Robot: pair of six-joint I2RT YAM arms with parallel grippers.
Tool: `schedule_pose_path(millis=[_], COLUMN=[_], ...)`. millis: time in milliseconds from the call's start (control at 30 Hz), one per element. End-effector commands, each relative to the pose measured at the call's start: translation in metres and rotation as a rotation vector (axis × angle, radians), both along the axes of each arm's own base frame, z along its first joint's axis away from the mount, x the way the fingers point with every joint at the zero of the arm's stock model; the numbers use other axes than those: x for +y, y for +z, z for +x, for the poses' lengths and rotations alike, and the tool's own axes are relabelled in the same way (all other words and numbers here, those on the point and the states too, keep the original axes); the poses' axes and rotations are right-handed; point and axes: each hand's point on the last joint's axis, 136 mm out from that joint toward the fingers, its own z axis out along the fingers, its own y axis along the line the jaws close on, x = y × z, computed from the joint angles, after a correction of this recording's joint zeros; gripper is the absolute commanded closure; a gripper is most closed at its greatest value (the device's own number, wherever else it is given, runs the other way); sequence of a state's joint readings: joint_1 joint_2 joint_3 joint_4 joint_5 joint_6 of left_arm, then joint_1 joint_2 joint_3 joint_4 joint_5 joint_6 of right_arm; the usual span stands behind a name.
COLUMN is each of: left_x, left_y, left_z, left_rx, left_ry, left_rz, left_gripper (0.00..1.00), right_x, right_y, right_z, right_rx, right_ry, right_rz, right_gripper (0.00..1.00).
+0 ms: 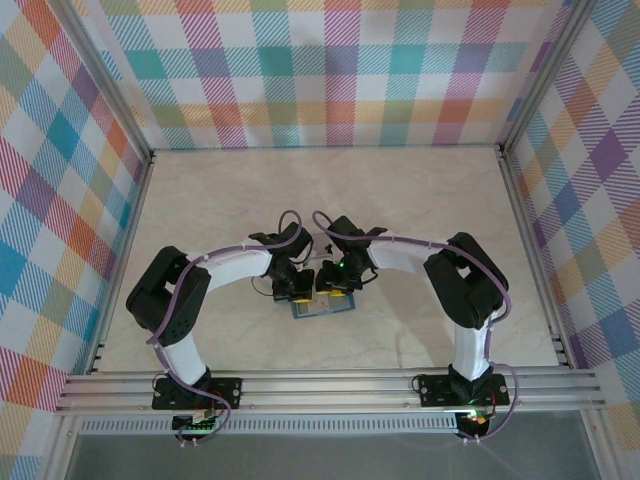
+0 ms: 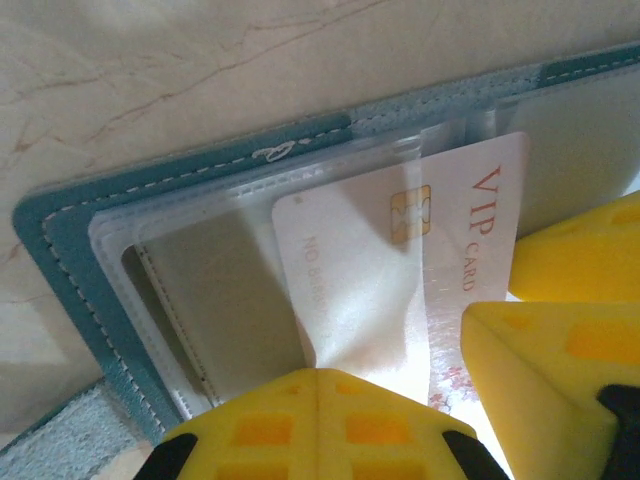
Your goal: Take the credit cards out of the card holder
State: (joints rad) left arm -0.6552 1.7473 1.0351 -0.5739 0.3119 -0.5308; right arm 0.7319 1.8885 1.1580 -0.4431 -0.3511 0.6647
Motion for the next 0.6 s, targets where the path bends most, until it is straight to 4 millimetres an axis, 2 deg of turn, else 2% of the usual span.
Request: schedule_pose_path(millis=[0, 333, 567], left_x=[0.015, 0.016, 0.016], left_y=[-0.014, -0.02, -0.02], left_z=[-0.011, -0.014, -0.014], left_rx=[0.029, 0.047, 0.05], left_ry=[-0.021, -0.027, -0.028], left_rz=[0.095, 0.109, 0.113], left_gripper=[1.0, 1.0, 1.0], right_x=[0.0, 0.004, 0.006], right_y=[-0.007, 0.004, 0.018], right_z=[-0.003, -0.001, 0.003], right_rx=[0.029, 0.015, -0.005], right_ry=[0.003, -0.006, -0.005], right_rz=[0.033, 0.16, 0.278], right_gripper=[0.66, 0.68, 0.72])
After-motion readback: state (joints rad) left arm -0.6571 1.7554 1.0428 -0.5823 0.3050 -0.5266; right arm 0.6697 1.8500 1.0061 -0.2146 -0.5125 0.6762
